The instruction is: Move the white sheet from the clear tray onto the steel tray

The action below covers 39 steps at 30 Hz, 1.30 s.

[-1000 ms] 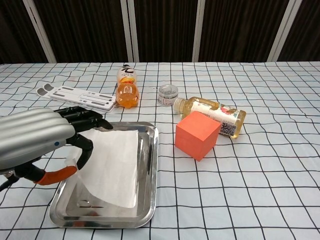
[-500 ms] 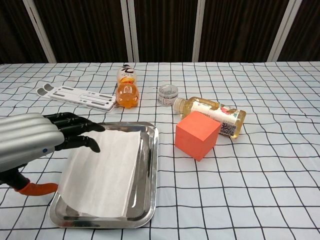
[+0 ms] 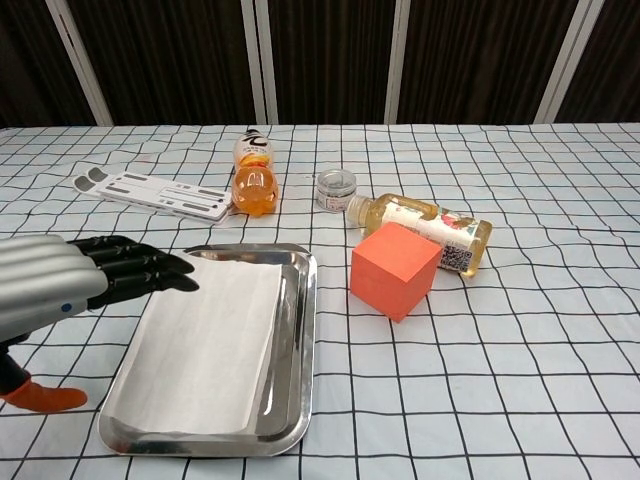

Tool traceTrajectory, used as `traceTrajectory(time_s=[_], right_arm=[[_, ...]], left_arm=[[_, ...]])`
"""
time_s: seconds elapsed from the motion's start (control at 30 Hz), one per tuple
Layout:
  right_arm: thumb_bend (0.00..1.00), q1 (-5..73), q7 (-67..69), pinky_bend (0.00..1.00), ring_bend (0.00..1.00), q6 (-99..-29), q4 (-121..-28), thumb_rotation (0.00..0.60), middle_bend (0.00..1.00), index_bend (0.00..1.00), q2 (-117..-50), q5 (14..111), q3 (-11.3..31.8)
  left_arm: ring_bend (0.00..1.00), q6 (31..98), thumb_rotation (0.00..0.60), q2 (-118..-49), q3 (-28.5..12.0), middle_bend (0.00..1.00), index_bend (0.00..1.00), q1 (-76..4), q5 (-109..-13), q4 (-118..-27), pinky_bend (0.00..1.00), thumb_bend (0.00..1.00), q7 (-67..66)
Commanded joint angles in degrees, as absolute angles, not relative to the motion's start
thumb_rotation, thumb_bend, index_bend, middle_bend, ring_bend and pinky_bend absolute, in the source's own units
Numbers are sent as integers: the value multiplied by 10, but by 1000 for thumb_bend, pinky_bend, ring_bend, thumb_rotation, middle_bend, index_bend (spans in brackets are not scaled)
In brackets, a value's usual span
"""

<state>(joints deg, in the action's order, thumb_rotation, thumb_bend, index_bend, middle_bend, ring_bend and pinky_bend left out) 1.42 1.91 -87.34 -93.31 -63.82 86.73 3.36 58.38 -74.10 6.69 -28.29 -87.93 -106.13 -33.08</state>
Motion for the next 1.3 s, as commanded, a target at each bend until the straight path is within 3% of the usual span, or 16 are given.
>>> traceTrajectory(time_s=[0.03, 0.23, 0.47, 0.83, 1.3], right_arm=[[325, 15, 18, 0, 0, -873, -933, 600, 0, 0, -638, 868, 34], [324, 14, 16, 0, 0, -873, -934, 600, 0, 0, -639, 868, 33], [325, 14, 20, 0, 0, -874, -934, 600, 0, 0, -638, 867, 34], [325, 15, 22, 0, 0, -873, -933, 600, 0, 0, -637, 869, 33], [325, 15, 26, 0, 0, -874, -934, 600, 0, 0, -636, 869, 34]], left_arm=[[0, 534, 600, -705, 77, 0, 0, -303, -847, -1087, 0, 563, -354], [0, 469, 600, -678, 68, 0, 0, -342, -778, -1114, 0, 692, -396], [0, 436, 600, -686, 63, 0, 0, -382, -692, -1134, 0, 708, -463], [0, 458, 600, -713, 77, 0, 0, -426, -573, -1140, 0, 708, -540], [0, 488, 600, -760, 94, 0, 0, -471, -494, -1127, 0, 707, -575]])
